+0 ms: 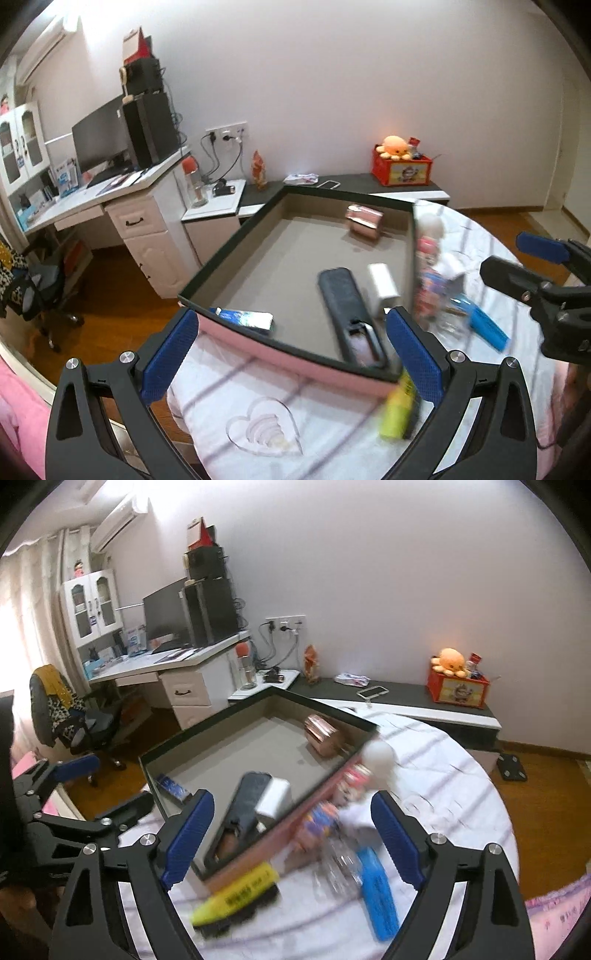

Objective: Organize rigid objects
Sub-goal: 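Withdraw both grippers from the pink box toward the remaining items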

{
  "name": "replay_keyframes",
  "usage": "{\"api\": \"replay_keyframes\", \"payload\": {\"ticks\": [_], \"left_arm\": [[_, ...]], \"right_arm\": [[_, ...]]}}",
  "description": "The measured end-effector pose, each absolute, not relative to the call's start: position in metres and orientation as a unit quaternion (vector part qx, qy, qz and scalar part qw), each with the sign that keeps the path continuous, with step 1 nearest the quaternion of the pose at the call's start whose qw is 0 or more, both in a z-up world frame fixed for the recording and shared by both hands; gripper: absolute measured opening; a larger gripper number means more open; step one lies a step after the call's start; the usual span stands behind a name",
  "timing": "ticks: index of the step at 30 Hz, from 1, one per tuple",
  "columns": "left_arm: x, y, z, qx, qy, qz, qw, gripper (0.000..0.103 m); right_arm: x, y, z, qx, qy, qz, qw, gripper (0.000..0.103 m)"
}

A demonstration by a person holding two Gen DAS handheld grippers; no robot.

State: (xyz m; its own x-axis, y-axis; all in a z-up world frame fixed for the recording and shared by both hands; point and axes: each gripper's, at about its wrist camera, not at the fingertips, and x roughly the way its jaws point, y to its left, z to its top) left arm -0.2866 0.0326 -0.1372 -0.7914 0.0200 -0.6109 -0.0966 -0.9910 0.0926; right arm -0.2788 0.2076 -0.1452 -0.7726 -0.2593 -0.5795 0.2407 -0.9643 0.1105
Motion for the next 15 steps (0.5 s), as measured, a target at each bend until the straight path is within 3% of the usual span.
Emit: {"api": "replay_keyframes", "payload": {"ticks": [1,2,15], "left_arm": [[-0.280,0.037,-0.136,-0.321,0.057,0.945,0.040,0.103],[-0.275,0.041,-0.137,-0.322,0.057,0.944,0.048,0.103],[-0.229,0.068,-0.166,-0.371,0.052,0.921,0.101,0.103]], "right_arm": [[-0.273,0.213,-0.148,0.313,-0.017,-0.941,0.123,0.101],[-0.267,0.218,-0.151,0.315,-0.017,-0.942,0.116,0.103],[-0.206,0.283,-0.183,0.340,-0.059,-0.936,0.075,0.103]]}}
